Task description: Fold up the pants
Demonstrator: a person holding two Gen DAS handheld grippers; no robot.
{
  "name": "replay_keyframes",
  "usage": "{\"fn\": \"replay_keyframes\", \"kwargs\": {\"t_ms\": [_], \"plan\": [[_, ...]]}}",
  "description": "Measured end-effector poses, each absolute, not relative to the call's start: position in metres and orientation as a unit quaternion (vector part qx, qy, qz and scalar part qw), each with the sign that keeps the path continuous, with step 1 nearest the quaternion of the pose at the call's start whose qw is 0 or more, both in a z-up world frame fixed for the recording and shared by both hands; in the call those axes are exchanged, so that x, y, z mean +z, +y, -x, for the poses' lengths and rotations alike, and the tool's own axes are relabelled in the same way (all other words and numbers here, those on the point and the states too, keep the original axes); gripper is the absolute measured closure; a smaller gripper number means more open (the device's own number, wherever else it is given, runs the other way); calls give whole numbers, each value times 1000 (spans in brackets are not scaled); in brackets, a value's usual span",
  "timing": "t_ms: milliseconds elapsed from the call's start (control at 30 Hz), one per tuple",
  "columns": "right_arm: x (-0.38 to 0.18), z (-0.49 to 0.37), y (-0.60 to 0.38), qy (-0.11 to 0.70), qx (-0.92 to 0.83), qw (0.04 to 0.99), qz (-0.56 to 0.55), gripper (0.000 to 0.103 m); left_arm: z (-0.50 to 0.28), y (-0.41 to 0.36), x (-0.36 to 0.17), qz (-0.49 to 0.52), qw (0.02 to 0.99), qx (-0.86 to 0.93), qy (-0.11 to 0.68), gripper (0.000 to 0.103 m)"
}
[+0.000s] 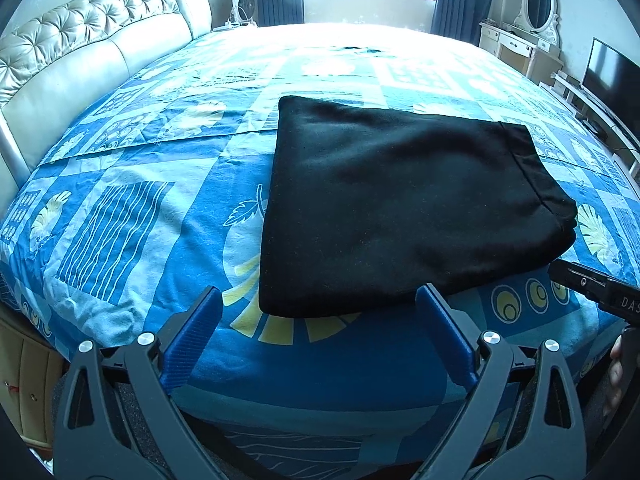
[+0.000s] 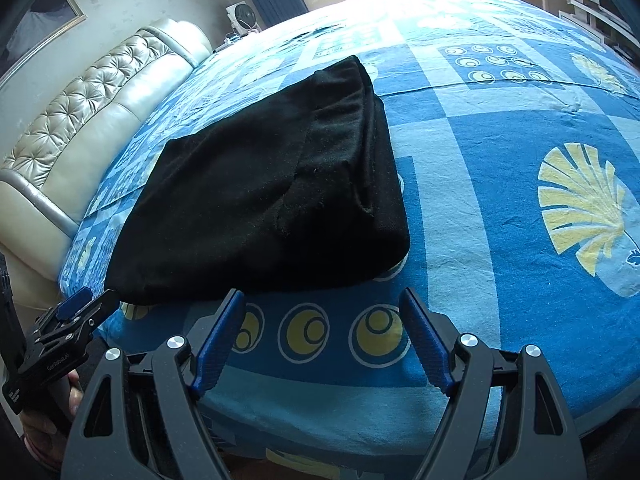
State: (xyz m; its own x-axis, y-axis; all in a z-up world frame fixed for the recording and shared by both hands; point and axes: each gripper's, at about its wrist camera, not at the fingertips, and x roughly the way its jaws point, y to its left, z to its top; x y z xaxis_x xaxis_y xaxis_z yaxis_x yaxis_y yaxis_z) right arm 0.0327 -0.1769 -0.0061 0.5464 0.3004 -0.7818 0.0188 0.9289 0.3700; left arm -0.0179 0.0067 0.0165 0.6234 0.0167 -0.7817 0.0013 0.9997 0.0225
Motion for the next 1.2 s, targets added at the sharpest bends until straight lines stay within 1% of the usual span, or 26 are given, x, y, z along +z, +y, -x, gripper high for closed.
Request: {"fn": "replay_keyframes", "kwargs": {"t_ms": [100,1200], "plan": [[-7,-33,-177,471,81,862,-172,25,16,4,16,-11,896,1,444,6],[-13,-32,-168,482,87,854,-173,25,16,2,12,-18,892,3,452,6]]}}
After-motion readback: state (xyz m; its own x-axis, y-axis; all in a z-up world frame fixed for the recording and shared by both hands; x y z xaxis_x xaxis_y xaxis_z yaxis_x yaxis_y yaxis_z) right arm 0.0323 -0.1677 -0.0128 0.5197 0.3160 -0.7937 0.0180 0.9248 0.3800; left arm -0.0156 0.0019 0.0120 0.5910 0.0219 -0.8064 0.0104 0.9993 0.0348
